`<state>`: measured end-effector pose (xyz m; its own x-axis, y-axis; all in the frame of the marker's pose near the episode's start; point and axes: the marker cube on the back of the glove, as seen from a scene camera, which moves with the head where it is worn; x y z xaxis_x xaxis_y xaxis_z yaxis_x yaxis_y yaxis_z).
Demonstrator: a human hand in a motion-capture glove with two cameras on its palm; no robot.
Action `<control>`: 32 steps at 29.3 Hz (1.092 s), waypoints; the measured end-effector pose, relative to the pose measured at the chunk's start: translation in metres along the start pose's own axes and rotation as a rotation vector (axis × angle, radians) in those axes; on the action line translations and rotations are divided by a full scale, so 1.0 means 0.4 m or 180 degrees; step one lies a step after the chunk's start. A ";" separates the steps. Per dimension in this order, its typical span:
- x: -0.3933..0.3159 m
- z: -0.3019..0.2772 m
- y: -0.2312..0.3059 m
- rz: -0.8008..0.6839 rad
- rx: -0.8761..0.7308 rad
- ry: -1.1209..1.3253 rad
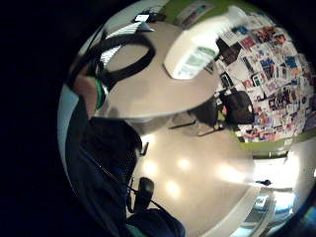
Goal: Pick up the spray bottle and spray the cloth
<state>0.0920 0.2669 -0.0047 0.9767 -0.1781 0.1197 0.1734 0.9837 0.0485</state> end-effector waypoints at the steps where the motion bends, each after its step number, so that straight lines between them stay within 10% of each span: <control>1: 0.020 0.002 0.010 0.0067 -0.0017 -0.0006; 14: 0.276 0.029 -0.054 0.0856 0.0286 -0.0925; 32: 0.401 0.055 -0.431 0.0723 0.0812 -0.2939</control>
<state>0.2159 0.0683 0.0281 0.4822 -0.0431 0.8750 -0.1449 0.9811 0.1282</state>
